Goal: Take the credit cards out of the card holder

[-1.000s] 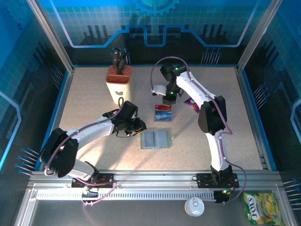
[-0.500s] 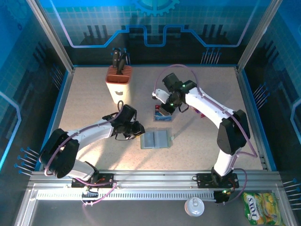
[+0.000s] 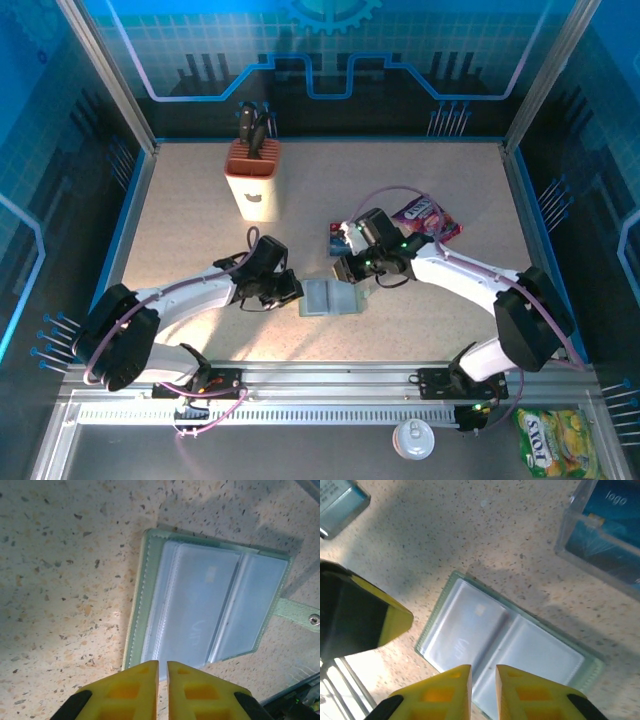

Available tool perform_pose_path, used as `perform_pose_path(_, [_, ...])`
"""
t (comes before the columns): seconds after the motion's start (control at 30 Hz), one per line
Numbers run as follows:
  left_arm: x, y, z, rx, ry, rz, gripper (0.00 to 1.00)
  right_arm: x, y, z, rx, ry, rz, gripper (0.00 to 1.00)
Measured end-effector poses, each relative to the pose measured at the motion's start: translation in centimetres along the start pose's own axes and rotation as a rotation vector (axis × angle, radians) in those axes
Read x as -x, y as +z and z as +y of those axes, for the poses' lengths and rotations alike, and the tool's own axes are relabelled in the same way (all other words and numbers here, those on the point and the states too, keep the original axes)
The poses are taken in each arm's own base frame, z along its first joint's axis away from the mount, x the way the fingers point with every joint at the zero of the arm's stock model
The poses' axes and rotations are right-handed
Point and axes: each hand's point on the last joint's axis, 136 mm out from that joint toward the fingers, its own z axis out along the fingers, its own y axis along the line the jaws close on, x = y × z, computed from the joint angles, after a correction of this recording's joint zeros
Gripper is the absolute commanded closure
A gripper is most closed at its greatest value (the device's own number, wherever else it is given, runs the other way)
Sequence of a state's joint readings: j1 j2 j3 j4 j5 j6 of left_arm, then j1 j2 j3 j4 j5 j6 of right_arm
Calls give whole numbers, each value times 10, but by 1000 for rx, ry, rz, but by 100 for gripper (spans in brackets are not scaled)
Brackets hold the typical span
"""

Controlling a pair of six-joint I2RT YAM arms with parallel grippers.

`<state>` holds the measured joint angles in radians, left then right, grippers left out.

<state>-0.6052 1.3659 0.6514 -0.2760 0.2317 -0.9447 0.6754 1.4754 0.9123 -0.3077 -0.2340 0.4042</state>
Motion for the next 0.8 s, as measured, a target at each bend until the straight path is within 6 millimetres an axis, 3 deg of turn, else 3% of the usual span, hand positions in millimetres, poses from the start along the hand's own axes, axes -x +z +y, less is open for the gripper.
perform_pose_path(0.2, [-3, 3, -5, -16, 8, 2, 91, -1, 8, 14, 57, 113, -25, 86])
perform_pose_path(0.47, [-3, 9, -2, -5, 1, 8, 96, -11, 25, 15, 91, 245, 15, 89])
perform_pose_path(0.8, [-6, 18, 8, 29, -11, 28, 97, -30, 46, 13, 117, 352, 120, 85])
